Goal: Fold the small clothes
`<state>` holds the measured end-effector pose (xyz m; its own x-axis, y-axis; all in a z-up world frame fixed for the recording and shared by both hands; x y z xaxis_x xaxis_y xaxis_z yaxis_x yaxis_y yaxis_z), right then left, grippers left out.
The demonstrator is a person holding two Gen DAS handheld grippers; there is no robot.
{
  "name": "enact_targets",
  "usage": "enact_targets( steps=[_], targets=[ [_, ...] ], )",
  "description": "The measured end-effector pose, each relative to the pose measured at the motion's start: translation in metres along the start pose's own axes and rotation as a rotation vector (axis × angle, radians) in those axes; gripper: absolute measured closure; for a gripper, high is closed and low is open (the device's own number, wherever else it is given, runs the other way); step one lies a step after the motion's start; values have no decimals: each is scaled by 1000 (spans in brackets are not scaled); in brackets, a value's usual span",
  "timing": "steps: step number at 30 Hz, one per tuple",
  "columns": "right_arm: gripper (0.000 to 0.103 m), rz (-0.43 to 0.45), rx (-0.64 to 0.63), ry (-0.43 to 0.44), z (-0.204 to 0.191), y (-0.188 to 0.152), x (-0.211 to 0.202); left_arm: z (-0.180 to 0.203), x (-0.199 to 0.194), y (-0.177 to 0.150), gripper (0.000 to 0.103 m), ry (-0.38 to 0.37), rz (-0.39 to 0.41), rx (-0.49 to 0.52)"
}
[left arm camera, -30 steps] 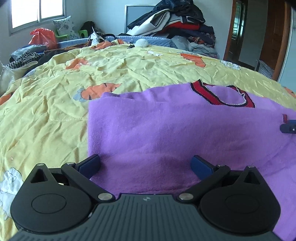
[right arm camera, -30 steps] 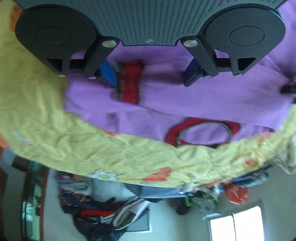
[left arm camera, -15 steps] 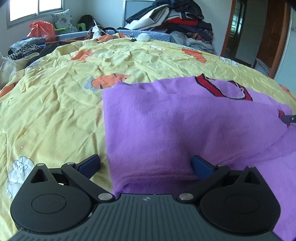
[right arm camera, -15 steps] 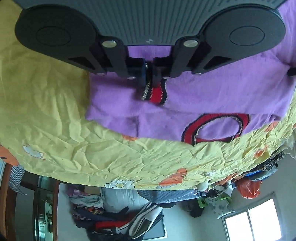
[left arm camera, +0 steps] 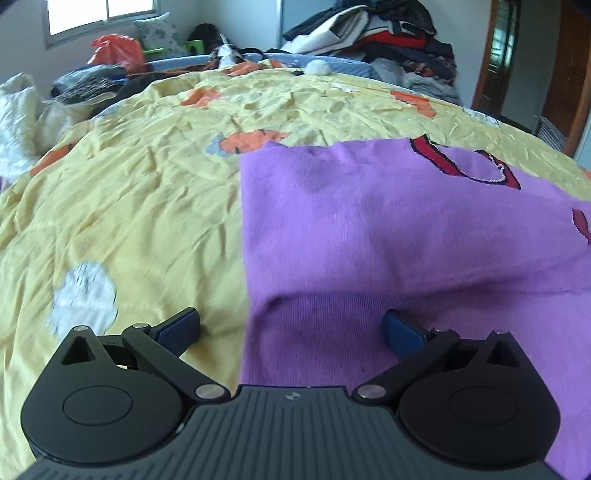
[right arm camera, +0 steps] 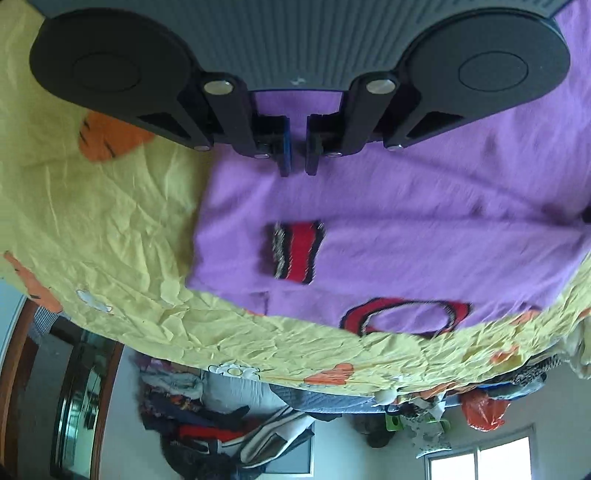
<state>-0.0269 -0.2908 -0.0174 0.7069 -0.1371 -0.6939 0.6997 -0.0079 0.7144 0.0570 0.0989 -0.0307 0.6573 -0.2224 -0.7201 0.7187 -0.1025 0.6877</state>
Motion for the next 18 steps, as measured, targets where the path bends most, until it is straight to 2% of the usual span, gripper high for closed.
enact_targets(
  steps=[2,3,4,5,6,7,11,18],
  targets=[
    [95,5,10,-14,-3,-7,-10,1,-7,-7,0,14,1,-18],
    [85,-9,16,-7,-7,-12,-14,2,-11,-11,0,19,4,-27],
    [70,-19,17,8,-10,-17,-17,4,-14,-15,0,24,6,-31],
    [61,-10,16,15,-14,-22,-22,5,-17,-18,0,33,9,-37],
    [36,-1,13,16,-18,-27,-25,7,-20,-21,0,40,10,-50],
    [22,2,10,16,-23,-32,-28,9,-22,-24,0,42,10,-54],
    [22,31,8,4,-37,-50,-42,17,-31,-34,0,47,15,-56],
    [19,32,14,-1,-46,-76,-69,24,-50,-56,0,35,26,-38]
  ],
)
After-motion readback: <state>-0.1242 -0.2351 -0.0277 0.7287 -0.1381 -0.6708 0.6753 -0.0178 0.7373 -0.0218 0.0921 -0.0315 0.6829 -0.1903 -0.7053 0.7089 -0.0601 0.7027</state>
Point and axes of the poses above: each gripper's, at about its wrist camera, not at the fingertips, and x roughly the way its jaws point, z to its right, y to its top, the point moved 6 cm from there along x, roughly the way its jaws point, and after that the axes turned 7 degrees about -y, right-handed, at the moved point
